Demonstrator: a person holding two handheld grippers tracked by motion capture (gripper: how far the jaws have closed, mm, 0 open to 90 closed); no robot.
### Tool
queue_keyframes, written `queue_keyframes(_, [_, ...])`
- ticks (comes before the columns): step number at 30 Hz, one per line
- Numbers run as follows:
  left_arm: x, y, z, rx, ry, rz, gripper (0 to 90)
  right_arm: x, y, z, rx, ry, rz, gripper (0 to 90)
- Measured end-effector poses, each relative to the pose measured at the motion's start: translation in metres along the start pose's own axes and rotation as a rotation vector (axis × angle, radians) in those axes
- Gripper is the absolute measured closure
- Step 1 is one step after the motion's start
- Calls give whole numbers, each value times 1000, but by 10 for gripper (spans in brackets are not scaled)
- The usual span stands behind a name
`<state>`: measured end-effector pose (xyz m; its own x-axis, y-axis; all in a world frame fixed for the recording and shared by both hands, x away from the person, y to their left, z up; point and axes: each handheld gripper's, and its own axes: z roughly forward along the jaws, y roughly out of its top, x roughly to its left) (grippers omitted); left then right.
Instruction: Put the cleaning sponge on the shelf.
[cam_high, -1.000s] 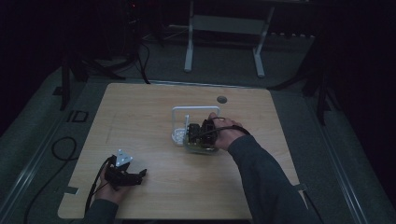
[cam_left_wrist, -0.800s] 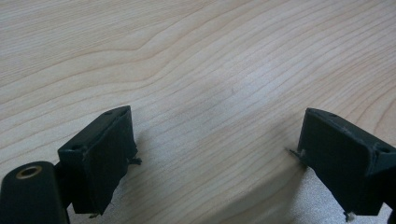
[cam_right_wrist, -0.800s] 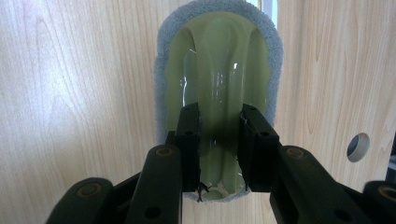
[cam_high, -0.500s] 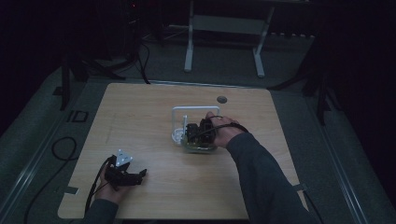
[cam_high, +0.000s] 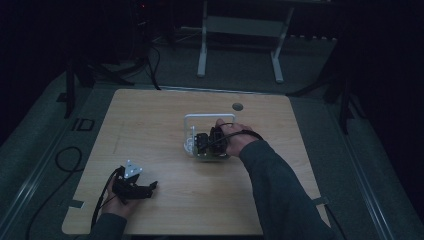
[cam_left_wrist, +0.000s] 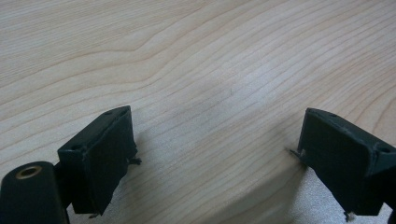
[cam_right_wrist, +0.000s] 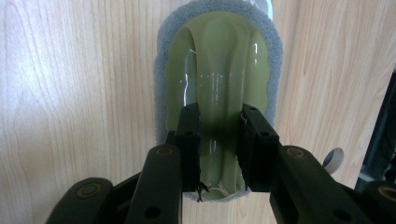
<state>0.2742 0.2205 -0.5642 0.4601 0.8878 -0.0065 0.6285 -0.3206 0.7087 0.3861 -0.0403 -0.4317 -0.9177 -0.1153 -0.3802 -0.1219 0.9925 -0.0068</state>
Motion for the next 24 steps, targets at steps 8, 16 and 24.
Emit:
queue_keyframes(8, [0, 0, 0, 0, 0, 0, 110, -2, 2, 3, -14, -9, -11, 716])
queue_keyframes(16, [0, 0, 0, 1, -1, 0, 110, -3, 3, 6, -16, -20, -12, 716])
queue_keyframes(24, [0, 0, 0, 1, 0, 0, 110, -6, 4, 9, -17, -38, -14, 716])
